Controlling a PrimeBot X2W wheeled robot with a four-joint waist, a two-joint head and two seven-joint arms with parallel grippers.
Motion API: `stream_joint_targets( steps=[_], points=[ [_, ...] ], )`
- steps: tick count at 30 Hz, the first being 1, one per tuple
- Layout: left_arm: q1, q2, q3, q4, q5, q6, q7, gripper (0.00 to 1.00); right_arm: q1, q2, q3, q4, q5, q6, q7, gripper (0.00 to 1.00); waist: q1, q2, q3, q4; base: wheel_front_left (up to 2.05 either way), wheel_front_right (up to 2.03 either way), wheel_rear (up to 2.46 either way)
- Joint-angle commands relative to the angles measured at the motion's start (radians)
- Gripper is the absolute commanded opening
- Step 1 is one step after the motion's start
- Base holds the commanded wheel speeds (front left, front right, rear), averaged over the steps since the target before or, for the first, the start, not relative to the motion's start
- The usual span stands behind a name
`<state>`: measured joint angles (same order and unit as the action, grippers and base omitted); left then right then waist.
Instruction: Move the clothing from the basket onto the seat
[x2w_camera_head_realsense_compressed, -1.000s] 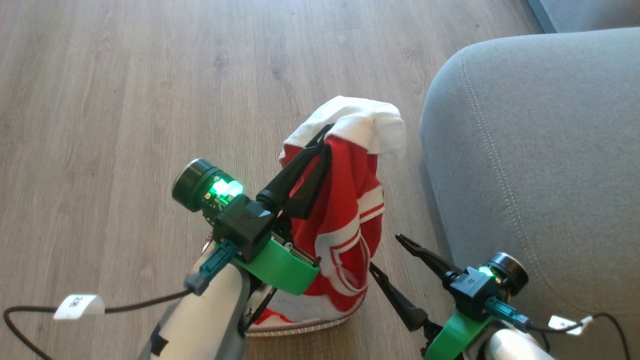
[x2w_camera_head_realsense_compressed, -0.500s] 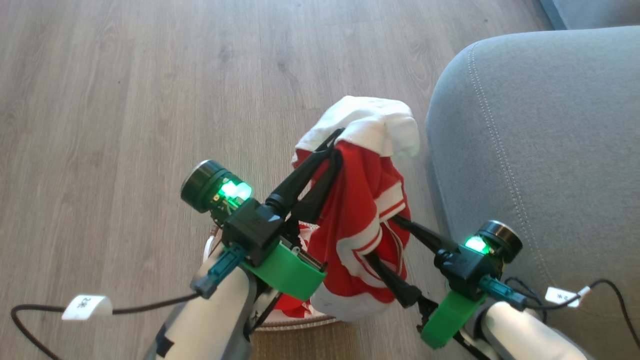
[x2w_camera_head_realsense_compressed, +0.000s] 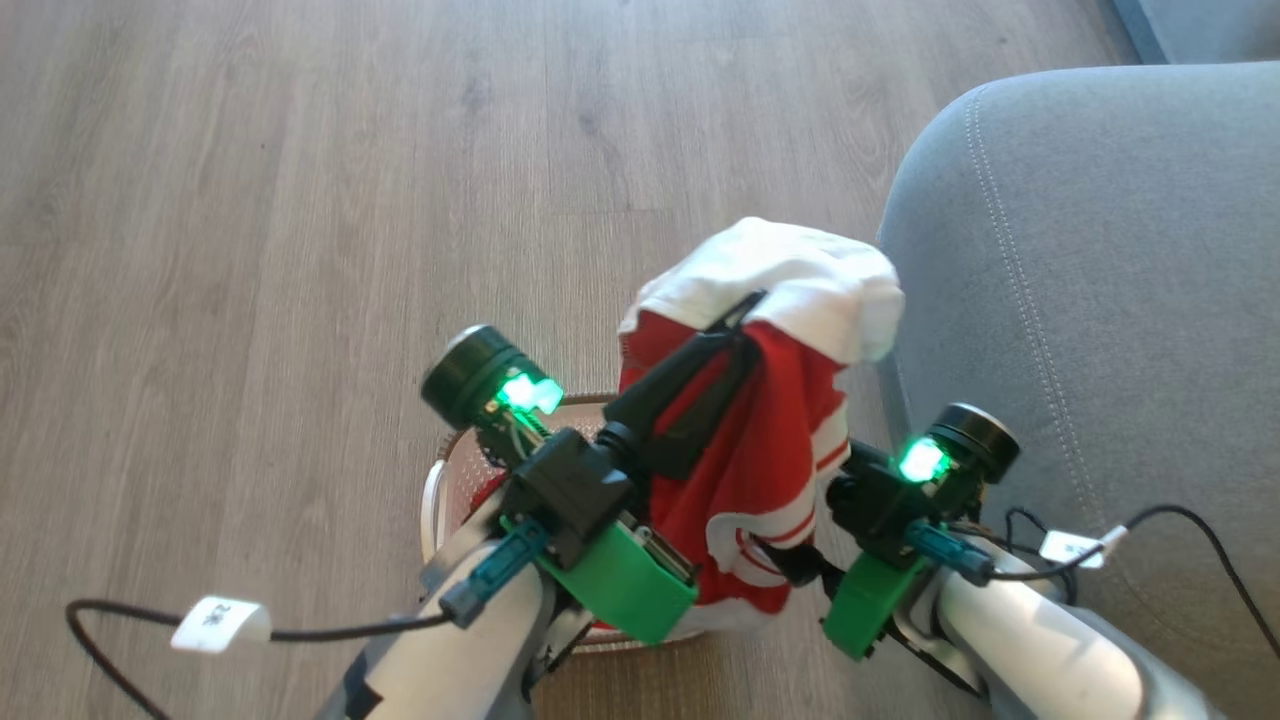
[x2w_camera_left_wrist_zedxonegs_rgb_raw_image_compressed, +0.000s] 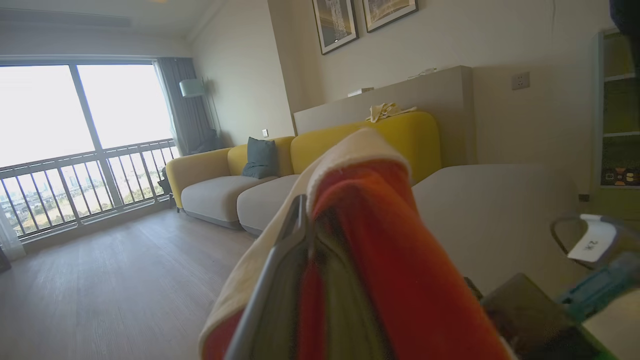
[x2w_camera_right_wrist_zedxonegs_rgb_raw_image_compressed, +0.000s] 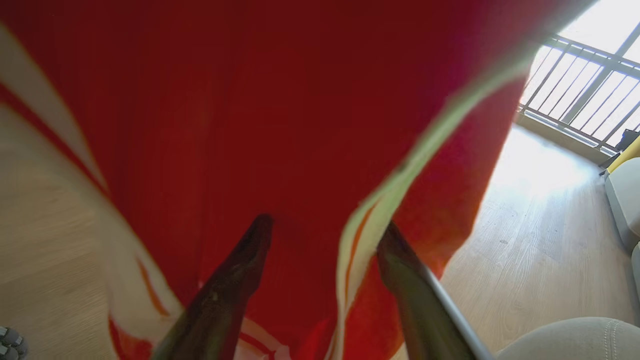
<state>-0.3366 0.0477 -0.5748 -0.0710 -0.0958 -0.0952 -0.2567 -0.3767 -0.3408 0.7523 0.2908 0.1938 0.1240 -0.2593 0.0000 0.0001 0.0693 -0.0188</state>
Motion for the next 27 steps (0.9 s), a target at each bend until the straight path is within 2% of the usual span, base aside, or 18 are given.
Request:
stream_joint_targets(
  steps=[1, 8, 15, 16, 17, 18, 22, 27],
  points=[
    [-0.061, 0.003, 0.015, -0.043, 0.006, -0.007, -0.005, 0.00, -0.050, 0.015, 0.022, -0.013, -0.007, 0.007, -0.002, 1.00, 0.0000, -0.0001, 0.002, 0.004, 0.00, 0.00, 0.00],
    [-0.070, 0.003, -0.030, -0.038, 0.002, -0.017, -0.005, 0.00, -0.104, 0.052, 0.065, 0.026, -0.024, 0.007, -0.002, 1.00, 0.0000, -0.0001, 0.001, 0.016, 0.00, 0.00, 0.00],
    [-0.067, 0.003, -0.057, -0.036, -0.005, -0.021, -0.005, 0.00, -0.098, 0.116, 0.002, 0.052, -0.048, 0.007, -0.002, 1.00, 0.0000, -0.0001, -0.005, 0.030, 0.00, 0.00, 0.00],
    [-0.067, 0.003, -0.060, -0.036, -0.007, -0.021, -0.005, 0.00, -0.091, 0.128, -0.007, 0.059, -0.042, 0.007, -0.002, 0.95, 0.0000, -0.0001, -0.006, 0.032, 0.00, 0.00, 0.00],
    [-0.066, 0.003, -0.062, -0.036, -0.008, -0.022, -0.005, 0.00, -0.085, 0.139, -0.013, 0.068, -0.031, 0.007, -0.002, 0.04, 0.0000, -0.0001, -0.008, 0.035, 0.00, 0.00, 0.00],
    [-0.065, 0.003, -0.064, -0.036, -0.010, -0.022, -0.005, 0.00, -0.082, 0.148, -0.020, 0.072, -0.022, 0.007, -0.002, 0.00, 0.0000, -0.0001, -0.009, 0.037, 0.00, 0.00, 0.00],
    [-0.061, 0.003, -0.067, -0.037, -0.012, -0.024, -0.005, 0.00, -0.066, 0.175, -0.082, 0.077, -0.016, 0.007, -0.002, 0.00, 0.0000, -0.0001, -0.012, 0.047, 0.00, 0.00, 0.00],
    [-0.055, 0.003, -0.059, -0.046, -0.014, -0.025, -0.005, 0.00, -0.028, 0.216, -0.214, 0.065, -0.016, 0.007, -0.002, 0.00, 0.0000, -0.0001, -0.010, 0.055, 0.00, 0.00, 0.00]
  ],
)
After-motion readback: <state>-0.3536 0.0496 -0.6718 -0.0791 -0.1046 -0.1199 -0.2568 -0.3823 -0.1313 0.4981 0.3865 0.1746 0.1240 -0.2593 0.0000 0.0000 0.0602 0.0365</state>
